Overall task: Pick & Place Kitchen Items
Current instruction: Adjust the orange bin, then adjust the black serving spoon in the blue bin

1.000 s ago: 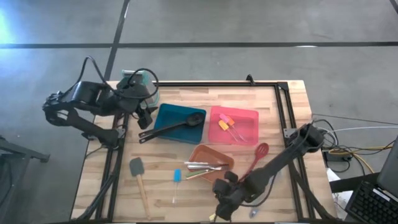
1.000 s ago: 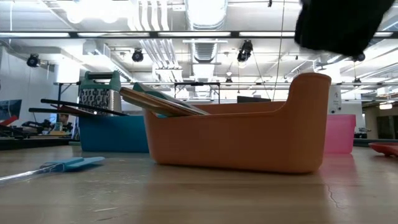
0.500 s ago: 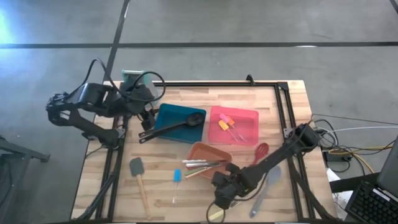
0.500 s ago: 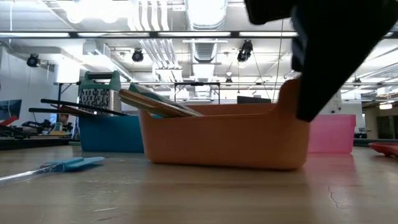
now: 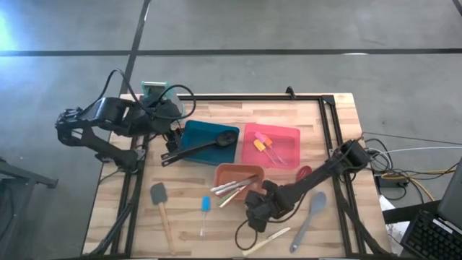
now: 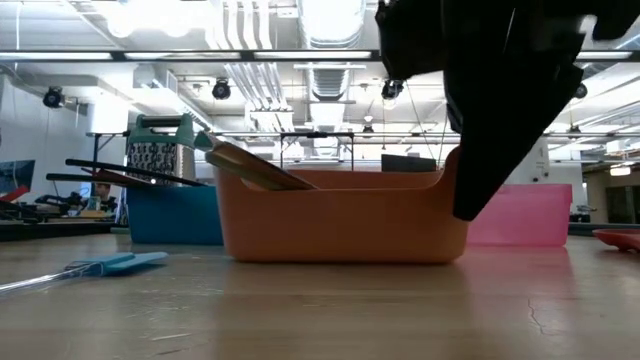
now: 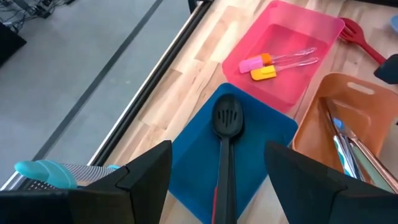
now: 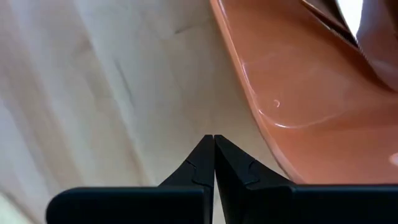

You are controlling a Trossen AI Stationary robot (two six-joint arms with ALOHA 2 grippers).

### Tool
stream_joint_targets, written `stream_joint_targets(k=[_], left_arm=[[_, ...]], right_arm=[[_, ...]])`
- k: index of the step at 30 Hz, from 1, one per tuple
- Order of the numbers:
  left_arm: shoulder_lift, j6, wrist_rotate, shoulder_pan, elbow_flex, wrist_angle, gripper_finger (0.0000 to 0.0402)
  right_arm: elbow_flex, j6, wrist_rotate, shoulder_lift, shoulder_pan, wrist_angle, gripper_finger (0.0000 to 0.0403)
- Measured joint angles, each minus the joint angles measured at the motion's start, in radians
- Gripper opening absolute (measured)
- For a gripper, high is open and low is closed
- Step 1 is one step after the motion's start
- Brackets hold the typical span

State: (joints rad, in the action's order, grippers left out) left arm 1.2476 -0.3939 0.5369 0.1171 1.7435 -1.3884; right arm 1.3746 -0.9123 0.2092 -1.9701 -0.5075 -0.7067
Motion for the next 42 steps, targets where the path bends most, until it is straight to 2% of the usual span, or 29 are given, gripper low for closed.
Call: stream_joint_targets(k=[8,13,18,22,29,33,37,42], left_arm=[[0.002,-0.007,-0.023,0.0,0.0,-0.001,0.0259],[0.001,-0.052,-0.026,0.0,0.0,-0.067,0.0259],[-0.005,-0.194,-0.048,0.0,-0.001,-0.194,0.0259],[-0.018,-0.206,-0.041,-0.022,-0.053,-0.183,0.0259],[-0.008,-0.178,-0.058,-0.125,-0.278,-0.162,0.0258],[0.002,-0.094,-0.082,-0.177,-0.421,-0.033,0.0258],[0.012,0.002,-0.149,-0.242,-0.533,0.123,0.0258],[0.043,0.113,-0.297,-0.347,-0.615,0.278,0.0258]], right_arm=[[-0.014,0.016,0.002,0.001,0.032,0.002,0.0008],[-0.015,-0.015,0.011,0.065,0.0,0.025,0.0008],[-0.019,-0.078,0.11,0.177,-0.047,-0.033,0.0008],[-0.033,-0.128,0.18,0.269,-0.052,-0.126,0.0008],[-0.068,-0.167,0.324,0.432,-0.051,-0.241,0.0008],[-0.071,-0.149,0.403,0.518,-0.046,-0.268,0.0008],[-0.071,-0.114,0.461,0.597,-0.037,-0.294,0.0008],[-0.071,-0.06,0.486,0.69,-0.018,-0.326,0.0008]])
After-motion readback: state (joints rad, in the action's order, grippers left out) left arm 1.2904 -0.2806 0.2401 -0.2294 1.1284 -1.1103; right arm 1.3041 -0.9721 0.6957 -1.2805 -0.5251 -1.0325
